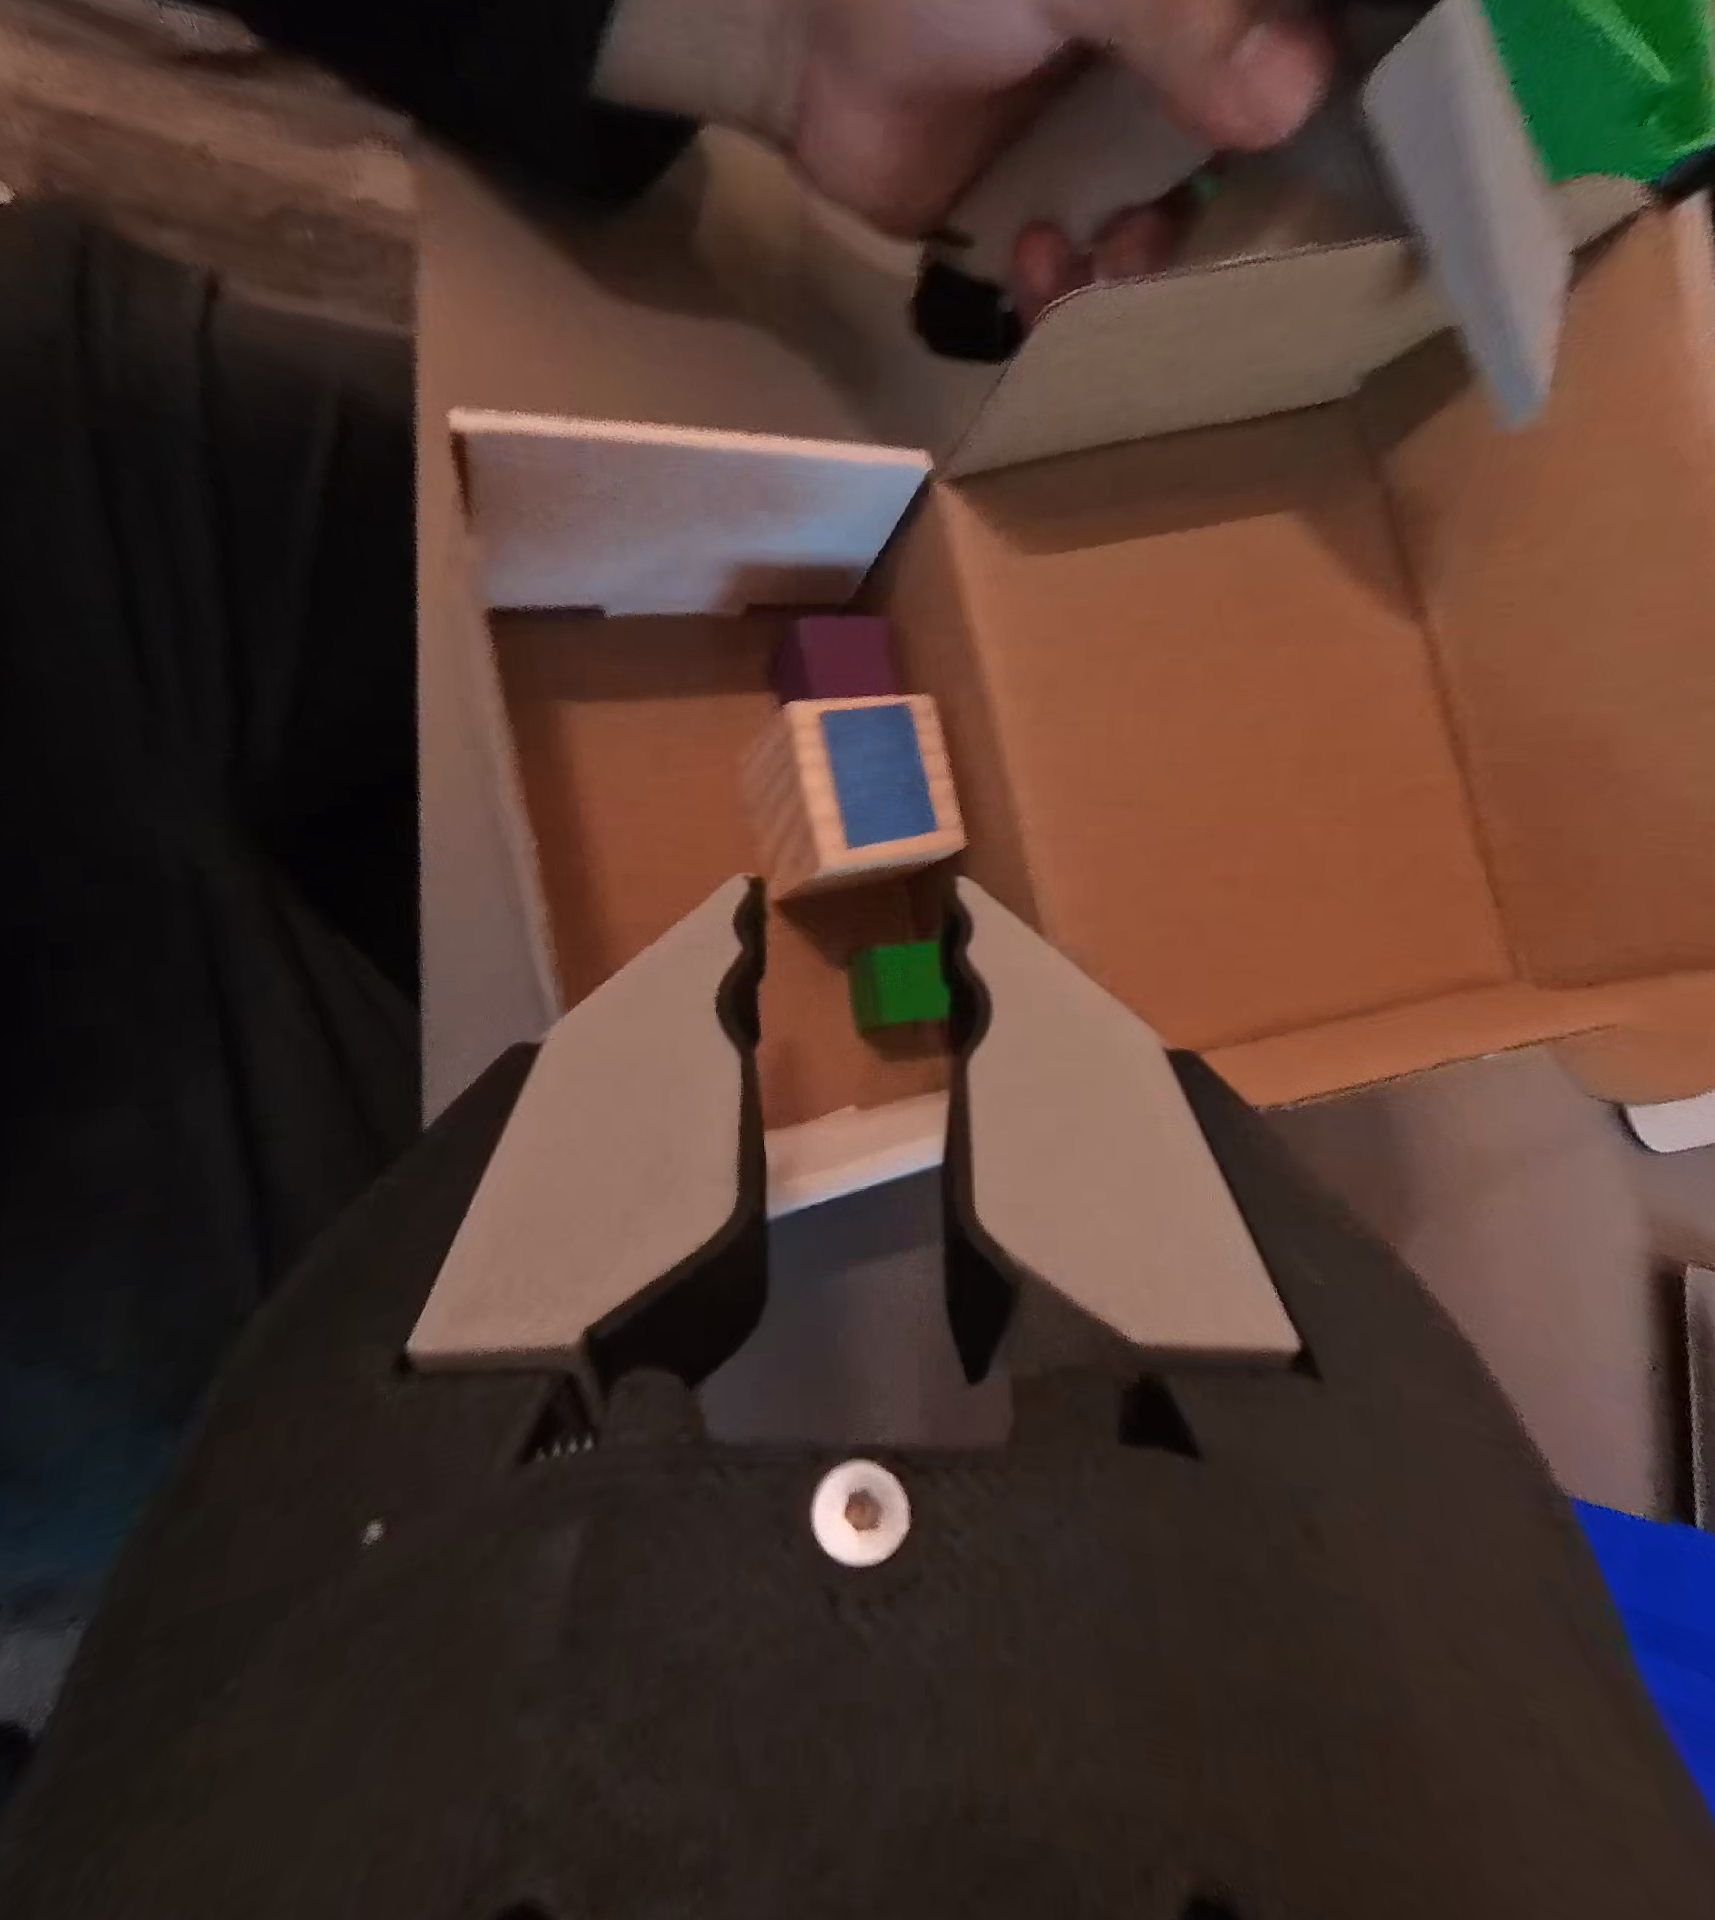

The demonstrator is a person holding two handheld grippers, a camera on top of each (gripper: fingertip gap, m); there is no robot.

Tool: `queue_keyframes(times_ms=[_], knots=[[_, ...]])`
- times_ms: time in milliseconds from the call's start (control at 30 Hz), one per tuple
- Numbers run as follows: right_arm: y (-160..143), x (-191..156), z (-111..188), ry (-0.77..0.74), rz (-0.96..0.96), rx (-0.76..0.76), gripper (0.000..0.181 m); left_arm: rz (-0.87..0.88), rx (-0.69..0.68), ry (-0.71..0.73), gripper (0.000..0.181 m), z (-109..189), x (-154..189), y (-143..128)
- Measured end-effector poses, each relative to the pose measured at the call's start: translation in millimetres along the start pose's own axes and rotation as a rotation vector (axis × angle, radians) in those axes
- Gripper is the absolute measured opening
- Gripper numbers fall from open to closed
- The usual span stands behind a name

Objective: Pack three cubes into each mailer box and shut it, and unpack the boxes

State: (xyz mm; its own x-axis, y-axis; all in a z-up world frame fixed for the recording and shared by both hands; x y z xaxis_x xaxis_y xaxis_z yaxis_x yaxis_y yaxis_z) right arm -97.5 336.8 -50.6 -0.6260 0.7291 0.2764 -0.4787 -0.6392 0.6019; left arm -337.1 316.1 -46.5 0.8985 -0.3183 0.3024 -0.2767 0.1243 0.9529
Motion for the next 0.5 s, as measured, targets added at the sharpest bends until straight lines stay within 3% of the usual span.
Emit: queue_keyframes(times_ms=[133,300,500], knots=[[12,8,-13,-0.089,-0.011,0.013,0.038,0.009,-0.007,-0.007,0.039,-1,1,-1],[8,4,-48,-0.046,-0.006,-0.147,0.051,0.016,-0.013,-0.019,0.039,-1,1,-2],[10,7,-58,-0.107,0.002,-0.153,0.047,0.018,0.015,-0.009,0.037,2,-1,1]])
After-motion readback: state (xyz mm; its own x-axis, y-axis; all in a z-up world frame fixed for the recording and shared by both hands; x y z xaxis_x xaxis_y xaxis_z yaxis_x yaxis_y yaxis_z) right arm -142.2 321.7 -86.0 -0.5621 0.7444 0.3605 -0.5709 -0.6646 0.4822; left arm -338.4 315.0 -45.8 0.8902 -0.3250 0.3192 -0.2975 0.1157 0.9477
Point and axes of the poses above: each gripper's, where its closed fingertips meet, z back along the fingers, y out of its top, x = y × z across the jaws, the point moved 8 cm from there along z, back along the fingers, and after that the axes turned 9 degrees about y, right-handed, at the moved point
